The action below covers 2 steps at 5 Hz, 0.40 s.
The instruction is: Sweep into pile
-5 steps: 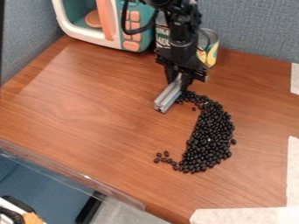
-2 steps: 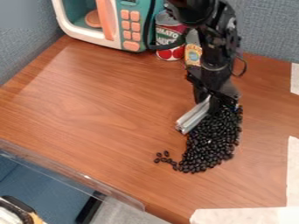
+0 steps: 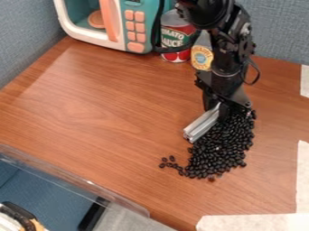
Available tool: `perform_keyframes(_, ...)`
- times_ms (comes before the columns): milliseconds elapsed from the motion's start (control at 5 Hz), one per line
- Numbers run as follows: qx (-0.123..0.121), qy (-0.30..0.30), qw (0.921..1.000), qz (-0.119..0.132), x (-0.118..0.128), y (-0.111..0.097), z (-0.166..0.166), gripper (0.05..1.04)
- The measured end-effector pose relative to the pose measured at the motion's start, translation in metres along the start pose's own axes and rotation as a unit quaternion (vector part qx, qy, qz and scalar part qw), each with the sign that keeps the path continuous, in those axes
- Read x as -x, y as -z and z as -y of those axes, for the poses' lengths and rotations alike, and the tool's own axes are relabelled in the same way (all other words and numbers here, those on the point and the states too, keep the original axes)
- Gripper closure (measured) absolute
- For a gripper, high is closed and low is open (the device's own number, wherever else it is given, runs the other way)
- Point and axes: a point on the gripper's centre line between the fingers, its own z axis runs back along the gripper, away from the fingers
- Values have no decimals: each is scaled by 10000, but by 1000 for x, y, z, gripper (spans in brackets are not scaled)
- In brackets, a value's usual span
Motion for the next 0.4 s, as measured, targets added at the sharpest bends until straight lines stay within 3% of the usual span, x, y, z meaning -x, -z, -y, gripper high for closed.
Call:
perform_keyframes(200,-208,-401,9990,52,-9,-9,-23,716)
perform_keyframes(400,-236,-911,9952,278,1,-30,-59,716)
